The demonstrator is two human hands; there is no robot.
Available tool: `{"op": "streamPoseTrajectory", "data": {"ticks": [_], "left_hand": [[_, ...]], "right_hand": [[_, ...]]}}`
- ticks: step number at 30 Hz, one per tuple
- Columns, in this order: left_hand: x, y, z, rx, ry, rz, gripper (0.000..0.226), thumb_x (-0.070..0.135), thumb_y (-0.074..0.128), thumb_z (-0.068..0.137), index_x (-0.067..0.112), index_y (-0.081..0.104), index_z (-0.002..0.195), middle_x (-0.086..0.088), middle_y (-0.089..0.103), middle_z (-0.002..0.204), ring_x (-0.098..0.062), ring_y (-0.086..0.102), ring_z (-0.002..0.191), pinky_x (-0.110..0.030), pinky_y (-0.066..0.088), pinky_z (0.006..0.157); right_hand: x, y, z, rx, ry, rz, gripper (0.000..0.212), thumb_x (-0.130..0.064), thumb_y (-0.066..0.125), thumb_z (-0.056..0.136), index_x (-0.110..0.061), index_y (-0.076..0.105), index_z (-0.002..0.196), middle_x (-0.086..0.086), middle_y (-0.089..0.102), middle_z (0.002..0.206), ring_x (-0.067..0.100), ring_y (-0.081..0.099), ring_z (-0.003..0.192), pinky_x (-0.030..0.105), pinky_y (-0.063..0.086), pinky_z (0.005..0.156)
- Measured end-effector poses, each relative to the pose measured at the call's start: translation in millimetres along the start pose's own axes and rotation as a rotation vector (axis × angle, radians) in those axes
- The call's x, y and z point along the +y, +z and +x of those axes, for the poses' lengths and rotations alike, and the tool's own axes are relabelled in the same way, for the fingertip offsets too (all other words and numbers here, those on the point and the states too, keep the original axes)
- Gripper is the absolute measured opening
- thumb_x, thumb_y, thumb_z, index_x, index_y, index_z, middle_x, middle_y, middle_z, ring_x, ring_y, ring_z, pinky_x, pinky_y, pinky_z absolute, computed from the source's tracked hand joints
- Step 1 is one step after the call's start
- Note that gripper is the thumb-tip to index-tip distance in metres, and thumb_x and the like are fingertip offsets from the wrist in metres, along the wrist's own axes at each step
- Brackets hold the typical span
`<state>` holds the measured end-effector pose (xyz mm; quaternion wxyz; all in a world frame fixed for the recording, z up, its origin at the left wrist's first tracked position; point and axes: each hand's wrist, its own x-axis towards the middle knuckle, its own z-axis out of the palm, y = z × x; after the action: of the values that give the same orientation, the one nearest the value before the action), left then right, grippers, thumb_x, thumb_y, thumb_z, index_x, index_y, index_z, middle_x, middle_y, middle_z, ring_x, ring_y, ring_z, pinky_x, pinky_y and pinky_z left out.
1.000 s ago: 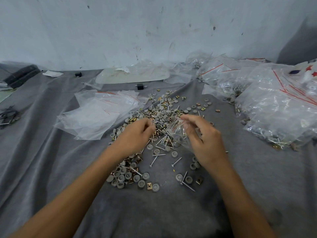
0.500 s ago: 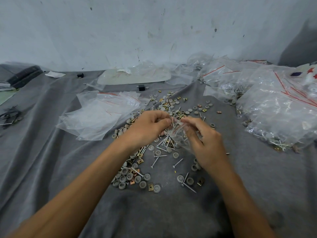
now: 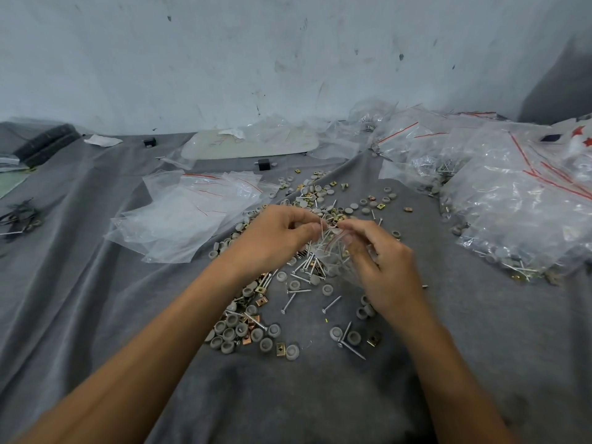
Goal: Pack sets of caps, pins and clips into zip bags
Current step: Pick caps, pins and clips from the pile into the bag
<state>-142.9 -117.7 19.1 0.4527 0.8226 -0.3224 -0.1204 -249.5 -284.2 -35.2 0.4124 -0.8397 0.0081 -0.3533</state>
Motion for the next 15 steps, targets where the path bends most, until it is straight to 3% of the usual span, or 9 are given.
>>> {"op": "streamPoseTrajectory", "data": {"ticks": [4, 11, 15], "left_hand": [[0, -1, 0, -0.021, -0.010, -0.002, 0.016, 0.026, 0.062, 0.100, 0.032, 0.075, 0.107, 0.014, 0.062, 0.061, -0.005, 0.048, 0.055, -0.015, 0.039, 0.051], [4, 7, 1, 0.094, -0.002, -0.238, 0.014, 0.011, 0.064, 0.098, 0.022, 0.072, 0.098, -0.006, 0.075, 0.081, -0.015, 0.066, 0.072, -0.036, 0.057, 0.080], [-1, 12, 0, 0.065, 0.015, -0.132, 0.011, 0.015, 0.068, 0.095, 0.026, 0.071, 0.096, -0.007, 0.073, 0.081, -0.015, 0.067, 0.073, -0.039, 0.056, 0.078]], "right_hand": [[0, 0, 0, 0.005, 0.000, 0.002, 0.023, -0.015, 0.059, 0.103, -0.026, 0.069, 0.121, -0.021, 0.067, 0.110, -0.004, 0.063, 0.107, 0.015, 0.049, 0.090], [1, 1, 0, -0.001, 0.002, 0.001, 0.024, -0.016, 0.059, 0.103, -0.026, 0.069, 0.122, -0.021, 0.067, 0.112, -0.004, 0.062, 0.109, 0.017, 0.050, 0.092], [1, 0, 0, 0.008, -0.010, 0.010, 0.024, -0.015, 0.059, 0.103, -0.026, 0.069, 0.122, -0.024, 0.066, 0.111, -0.005, 0.062, 0.108, 0.014, 0.047, 0.091]]}}
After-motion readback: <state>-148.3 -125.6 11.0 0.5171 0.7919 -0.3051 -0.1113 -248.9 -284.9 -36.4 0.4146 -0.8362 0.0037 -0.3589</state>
